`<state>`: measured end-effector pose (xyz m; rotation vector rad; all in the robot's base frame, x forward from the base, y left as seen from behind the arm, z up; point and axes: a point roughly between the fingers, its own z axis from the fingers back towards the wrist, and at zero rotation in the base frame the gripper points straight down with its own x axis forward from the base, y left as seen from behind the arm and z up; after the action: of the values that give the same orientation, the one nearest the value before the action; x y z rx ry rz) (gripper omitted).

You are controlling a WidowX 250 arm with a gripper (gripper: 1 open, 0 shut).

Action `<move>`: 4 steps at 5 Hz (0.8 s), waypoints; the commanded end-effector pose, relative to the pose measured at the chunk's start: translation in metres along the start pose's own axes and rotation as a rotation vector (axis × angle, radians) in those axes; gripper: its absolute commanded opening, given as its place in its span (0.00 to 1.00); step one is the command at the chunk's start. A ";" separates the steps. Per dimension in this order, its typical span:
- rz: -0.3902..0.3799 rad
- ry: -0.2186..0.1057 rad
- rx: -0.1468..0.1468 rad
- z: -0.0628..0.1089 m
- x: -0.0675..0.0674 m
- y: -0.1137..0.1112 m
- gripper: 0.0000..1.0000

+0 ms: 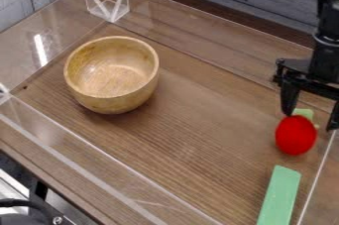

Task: Move the red object to the right side of the table

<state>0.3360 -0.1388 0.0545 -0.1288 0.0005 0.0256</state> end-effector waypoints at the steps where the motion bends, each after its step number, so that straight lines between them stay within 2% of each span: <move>1: 0.009 -0.056 -0.020 0.020 0.018 0.006 1.00; 3: 0.125 -0.081 -0.024 0.060 0.016 0.030 1.00; 4: 0.165 -0.094 -0.026 0.063 0.008 0.039 1.00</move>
<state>0.3384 -0.0946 0.0869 -0.1347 -0.0100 0.1937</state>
